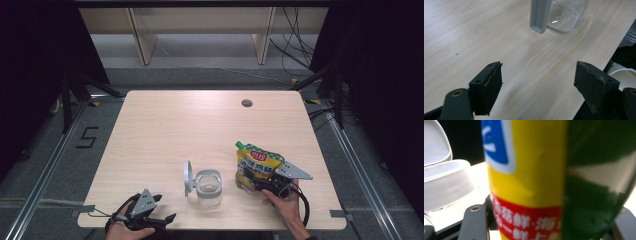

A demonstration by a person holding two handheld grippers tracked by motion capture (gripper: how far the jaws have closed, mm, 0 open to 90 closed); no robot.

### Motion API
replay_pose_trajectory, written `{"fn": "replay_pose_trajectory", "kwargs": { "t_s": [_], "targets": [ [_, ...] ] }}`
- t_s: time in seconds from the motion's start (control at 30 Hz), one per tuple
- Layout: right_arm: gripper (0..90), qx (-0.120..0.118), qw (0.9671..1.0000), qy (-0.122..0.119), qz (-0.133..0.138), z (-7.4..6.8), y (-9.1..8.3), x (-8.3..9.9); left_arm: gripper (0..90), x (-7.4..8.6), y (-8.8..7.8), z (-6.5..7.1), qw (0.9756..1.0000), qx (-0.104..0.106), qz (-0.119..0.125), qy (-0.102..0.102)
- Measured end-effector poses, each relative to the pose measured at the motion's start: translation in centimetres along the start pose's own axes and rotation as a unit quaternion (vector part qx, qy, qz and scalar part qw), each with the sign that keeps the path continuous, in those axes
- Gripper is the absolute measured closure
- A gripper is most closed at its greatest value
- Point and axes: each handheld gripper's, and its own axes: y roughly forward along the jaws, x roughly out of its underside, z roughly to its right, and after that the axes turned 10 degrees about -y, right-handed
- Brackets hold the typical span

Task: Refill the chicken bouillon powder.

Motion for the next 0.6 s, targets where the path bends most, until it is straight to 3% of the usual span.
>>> {"fn": "replay_pose_trajectory", "kwargs": {
  "t_s": [0.07, 0.1, 0.3, 0.37, 0.43, 0.47, 0.5, 0.6],
  "targets": [
    [36.0, 0.002, 0.9999, 0.011, 0.002, -0.16, 0.1, 0.01, 21.8, 0.12, 0.1, 0.05, 0.9999, -0.003, -0.001, -0.013],
    [36.0, 0.003, 0.9999, 0.012, 0.001, -0.16, 0.06, 0.02, 21.8, -0.01, -0.07, -0.05, 0.9999, -0.008, -0.009, 0.0],
    [35.8, 0.0, 0.9999, 0.011, 0.004, 0.0, 0.31, 0.09, 21.8, 0.04, 0.06, 0.02, 1.0, -0.004, -0.004, -0.004],
    [37.0, 0.0, 0.9997, 0.025, 0.0, -0.2, 0.29, 0.07, 21.8, 0.03, 0.05, 0.01, 1.0, -0.005, -0.004, -0.004],
    [40.3, -0.005, 0.9999, 0.014, 0.002, 0.0, 0.38, 0.0, 21.8, 0.02, 0.03, 0.07, 1.0, -0.003, -0.002, -0.006],
    [40.9, 0.0, 0.9997, 0.023, 0.001, -0.24, 0.31, -0.04, 21.8, -0.12, -0.07, -0.18, 0.9999, -0.003, -0.007, 0.013],
    [41.3, 0.0, 0.9999, 0.012, -0.002, -0.1, 0.34, -0.14, 21.8, -0.13, -0.08, -0.22, 0.9999, -0.003, -0.006, 0.015],
    [44.8, 0.006, 0.9999, 0.012, -0.01, -0.46, 0.22, -0.46, 21.8, -0.1, -0.09, -0.14, 1.0, 0.001, -0.004, 0.008]
  ]
}}
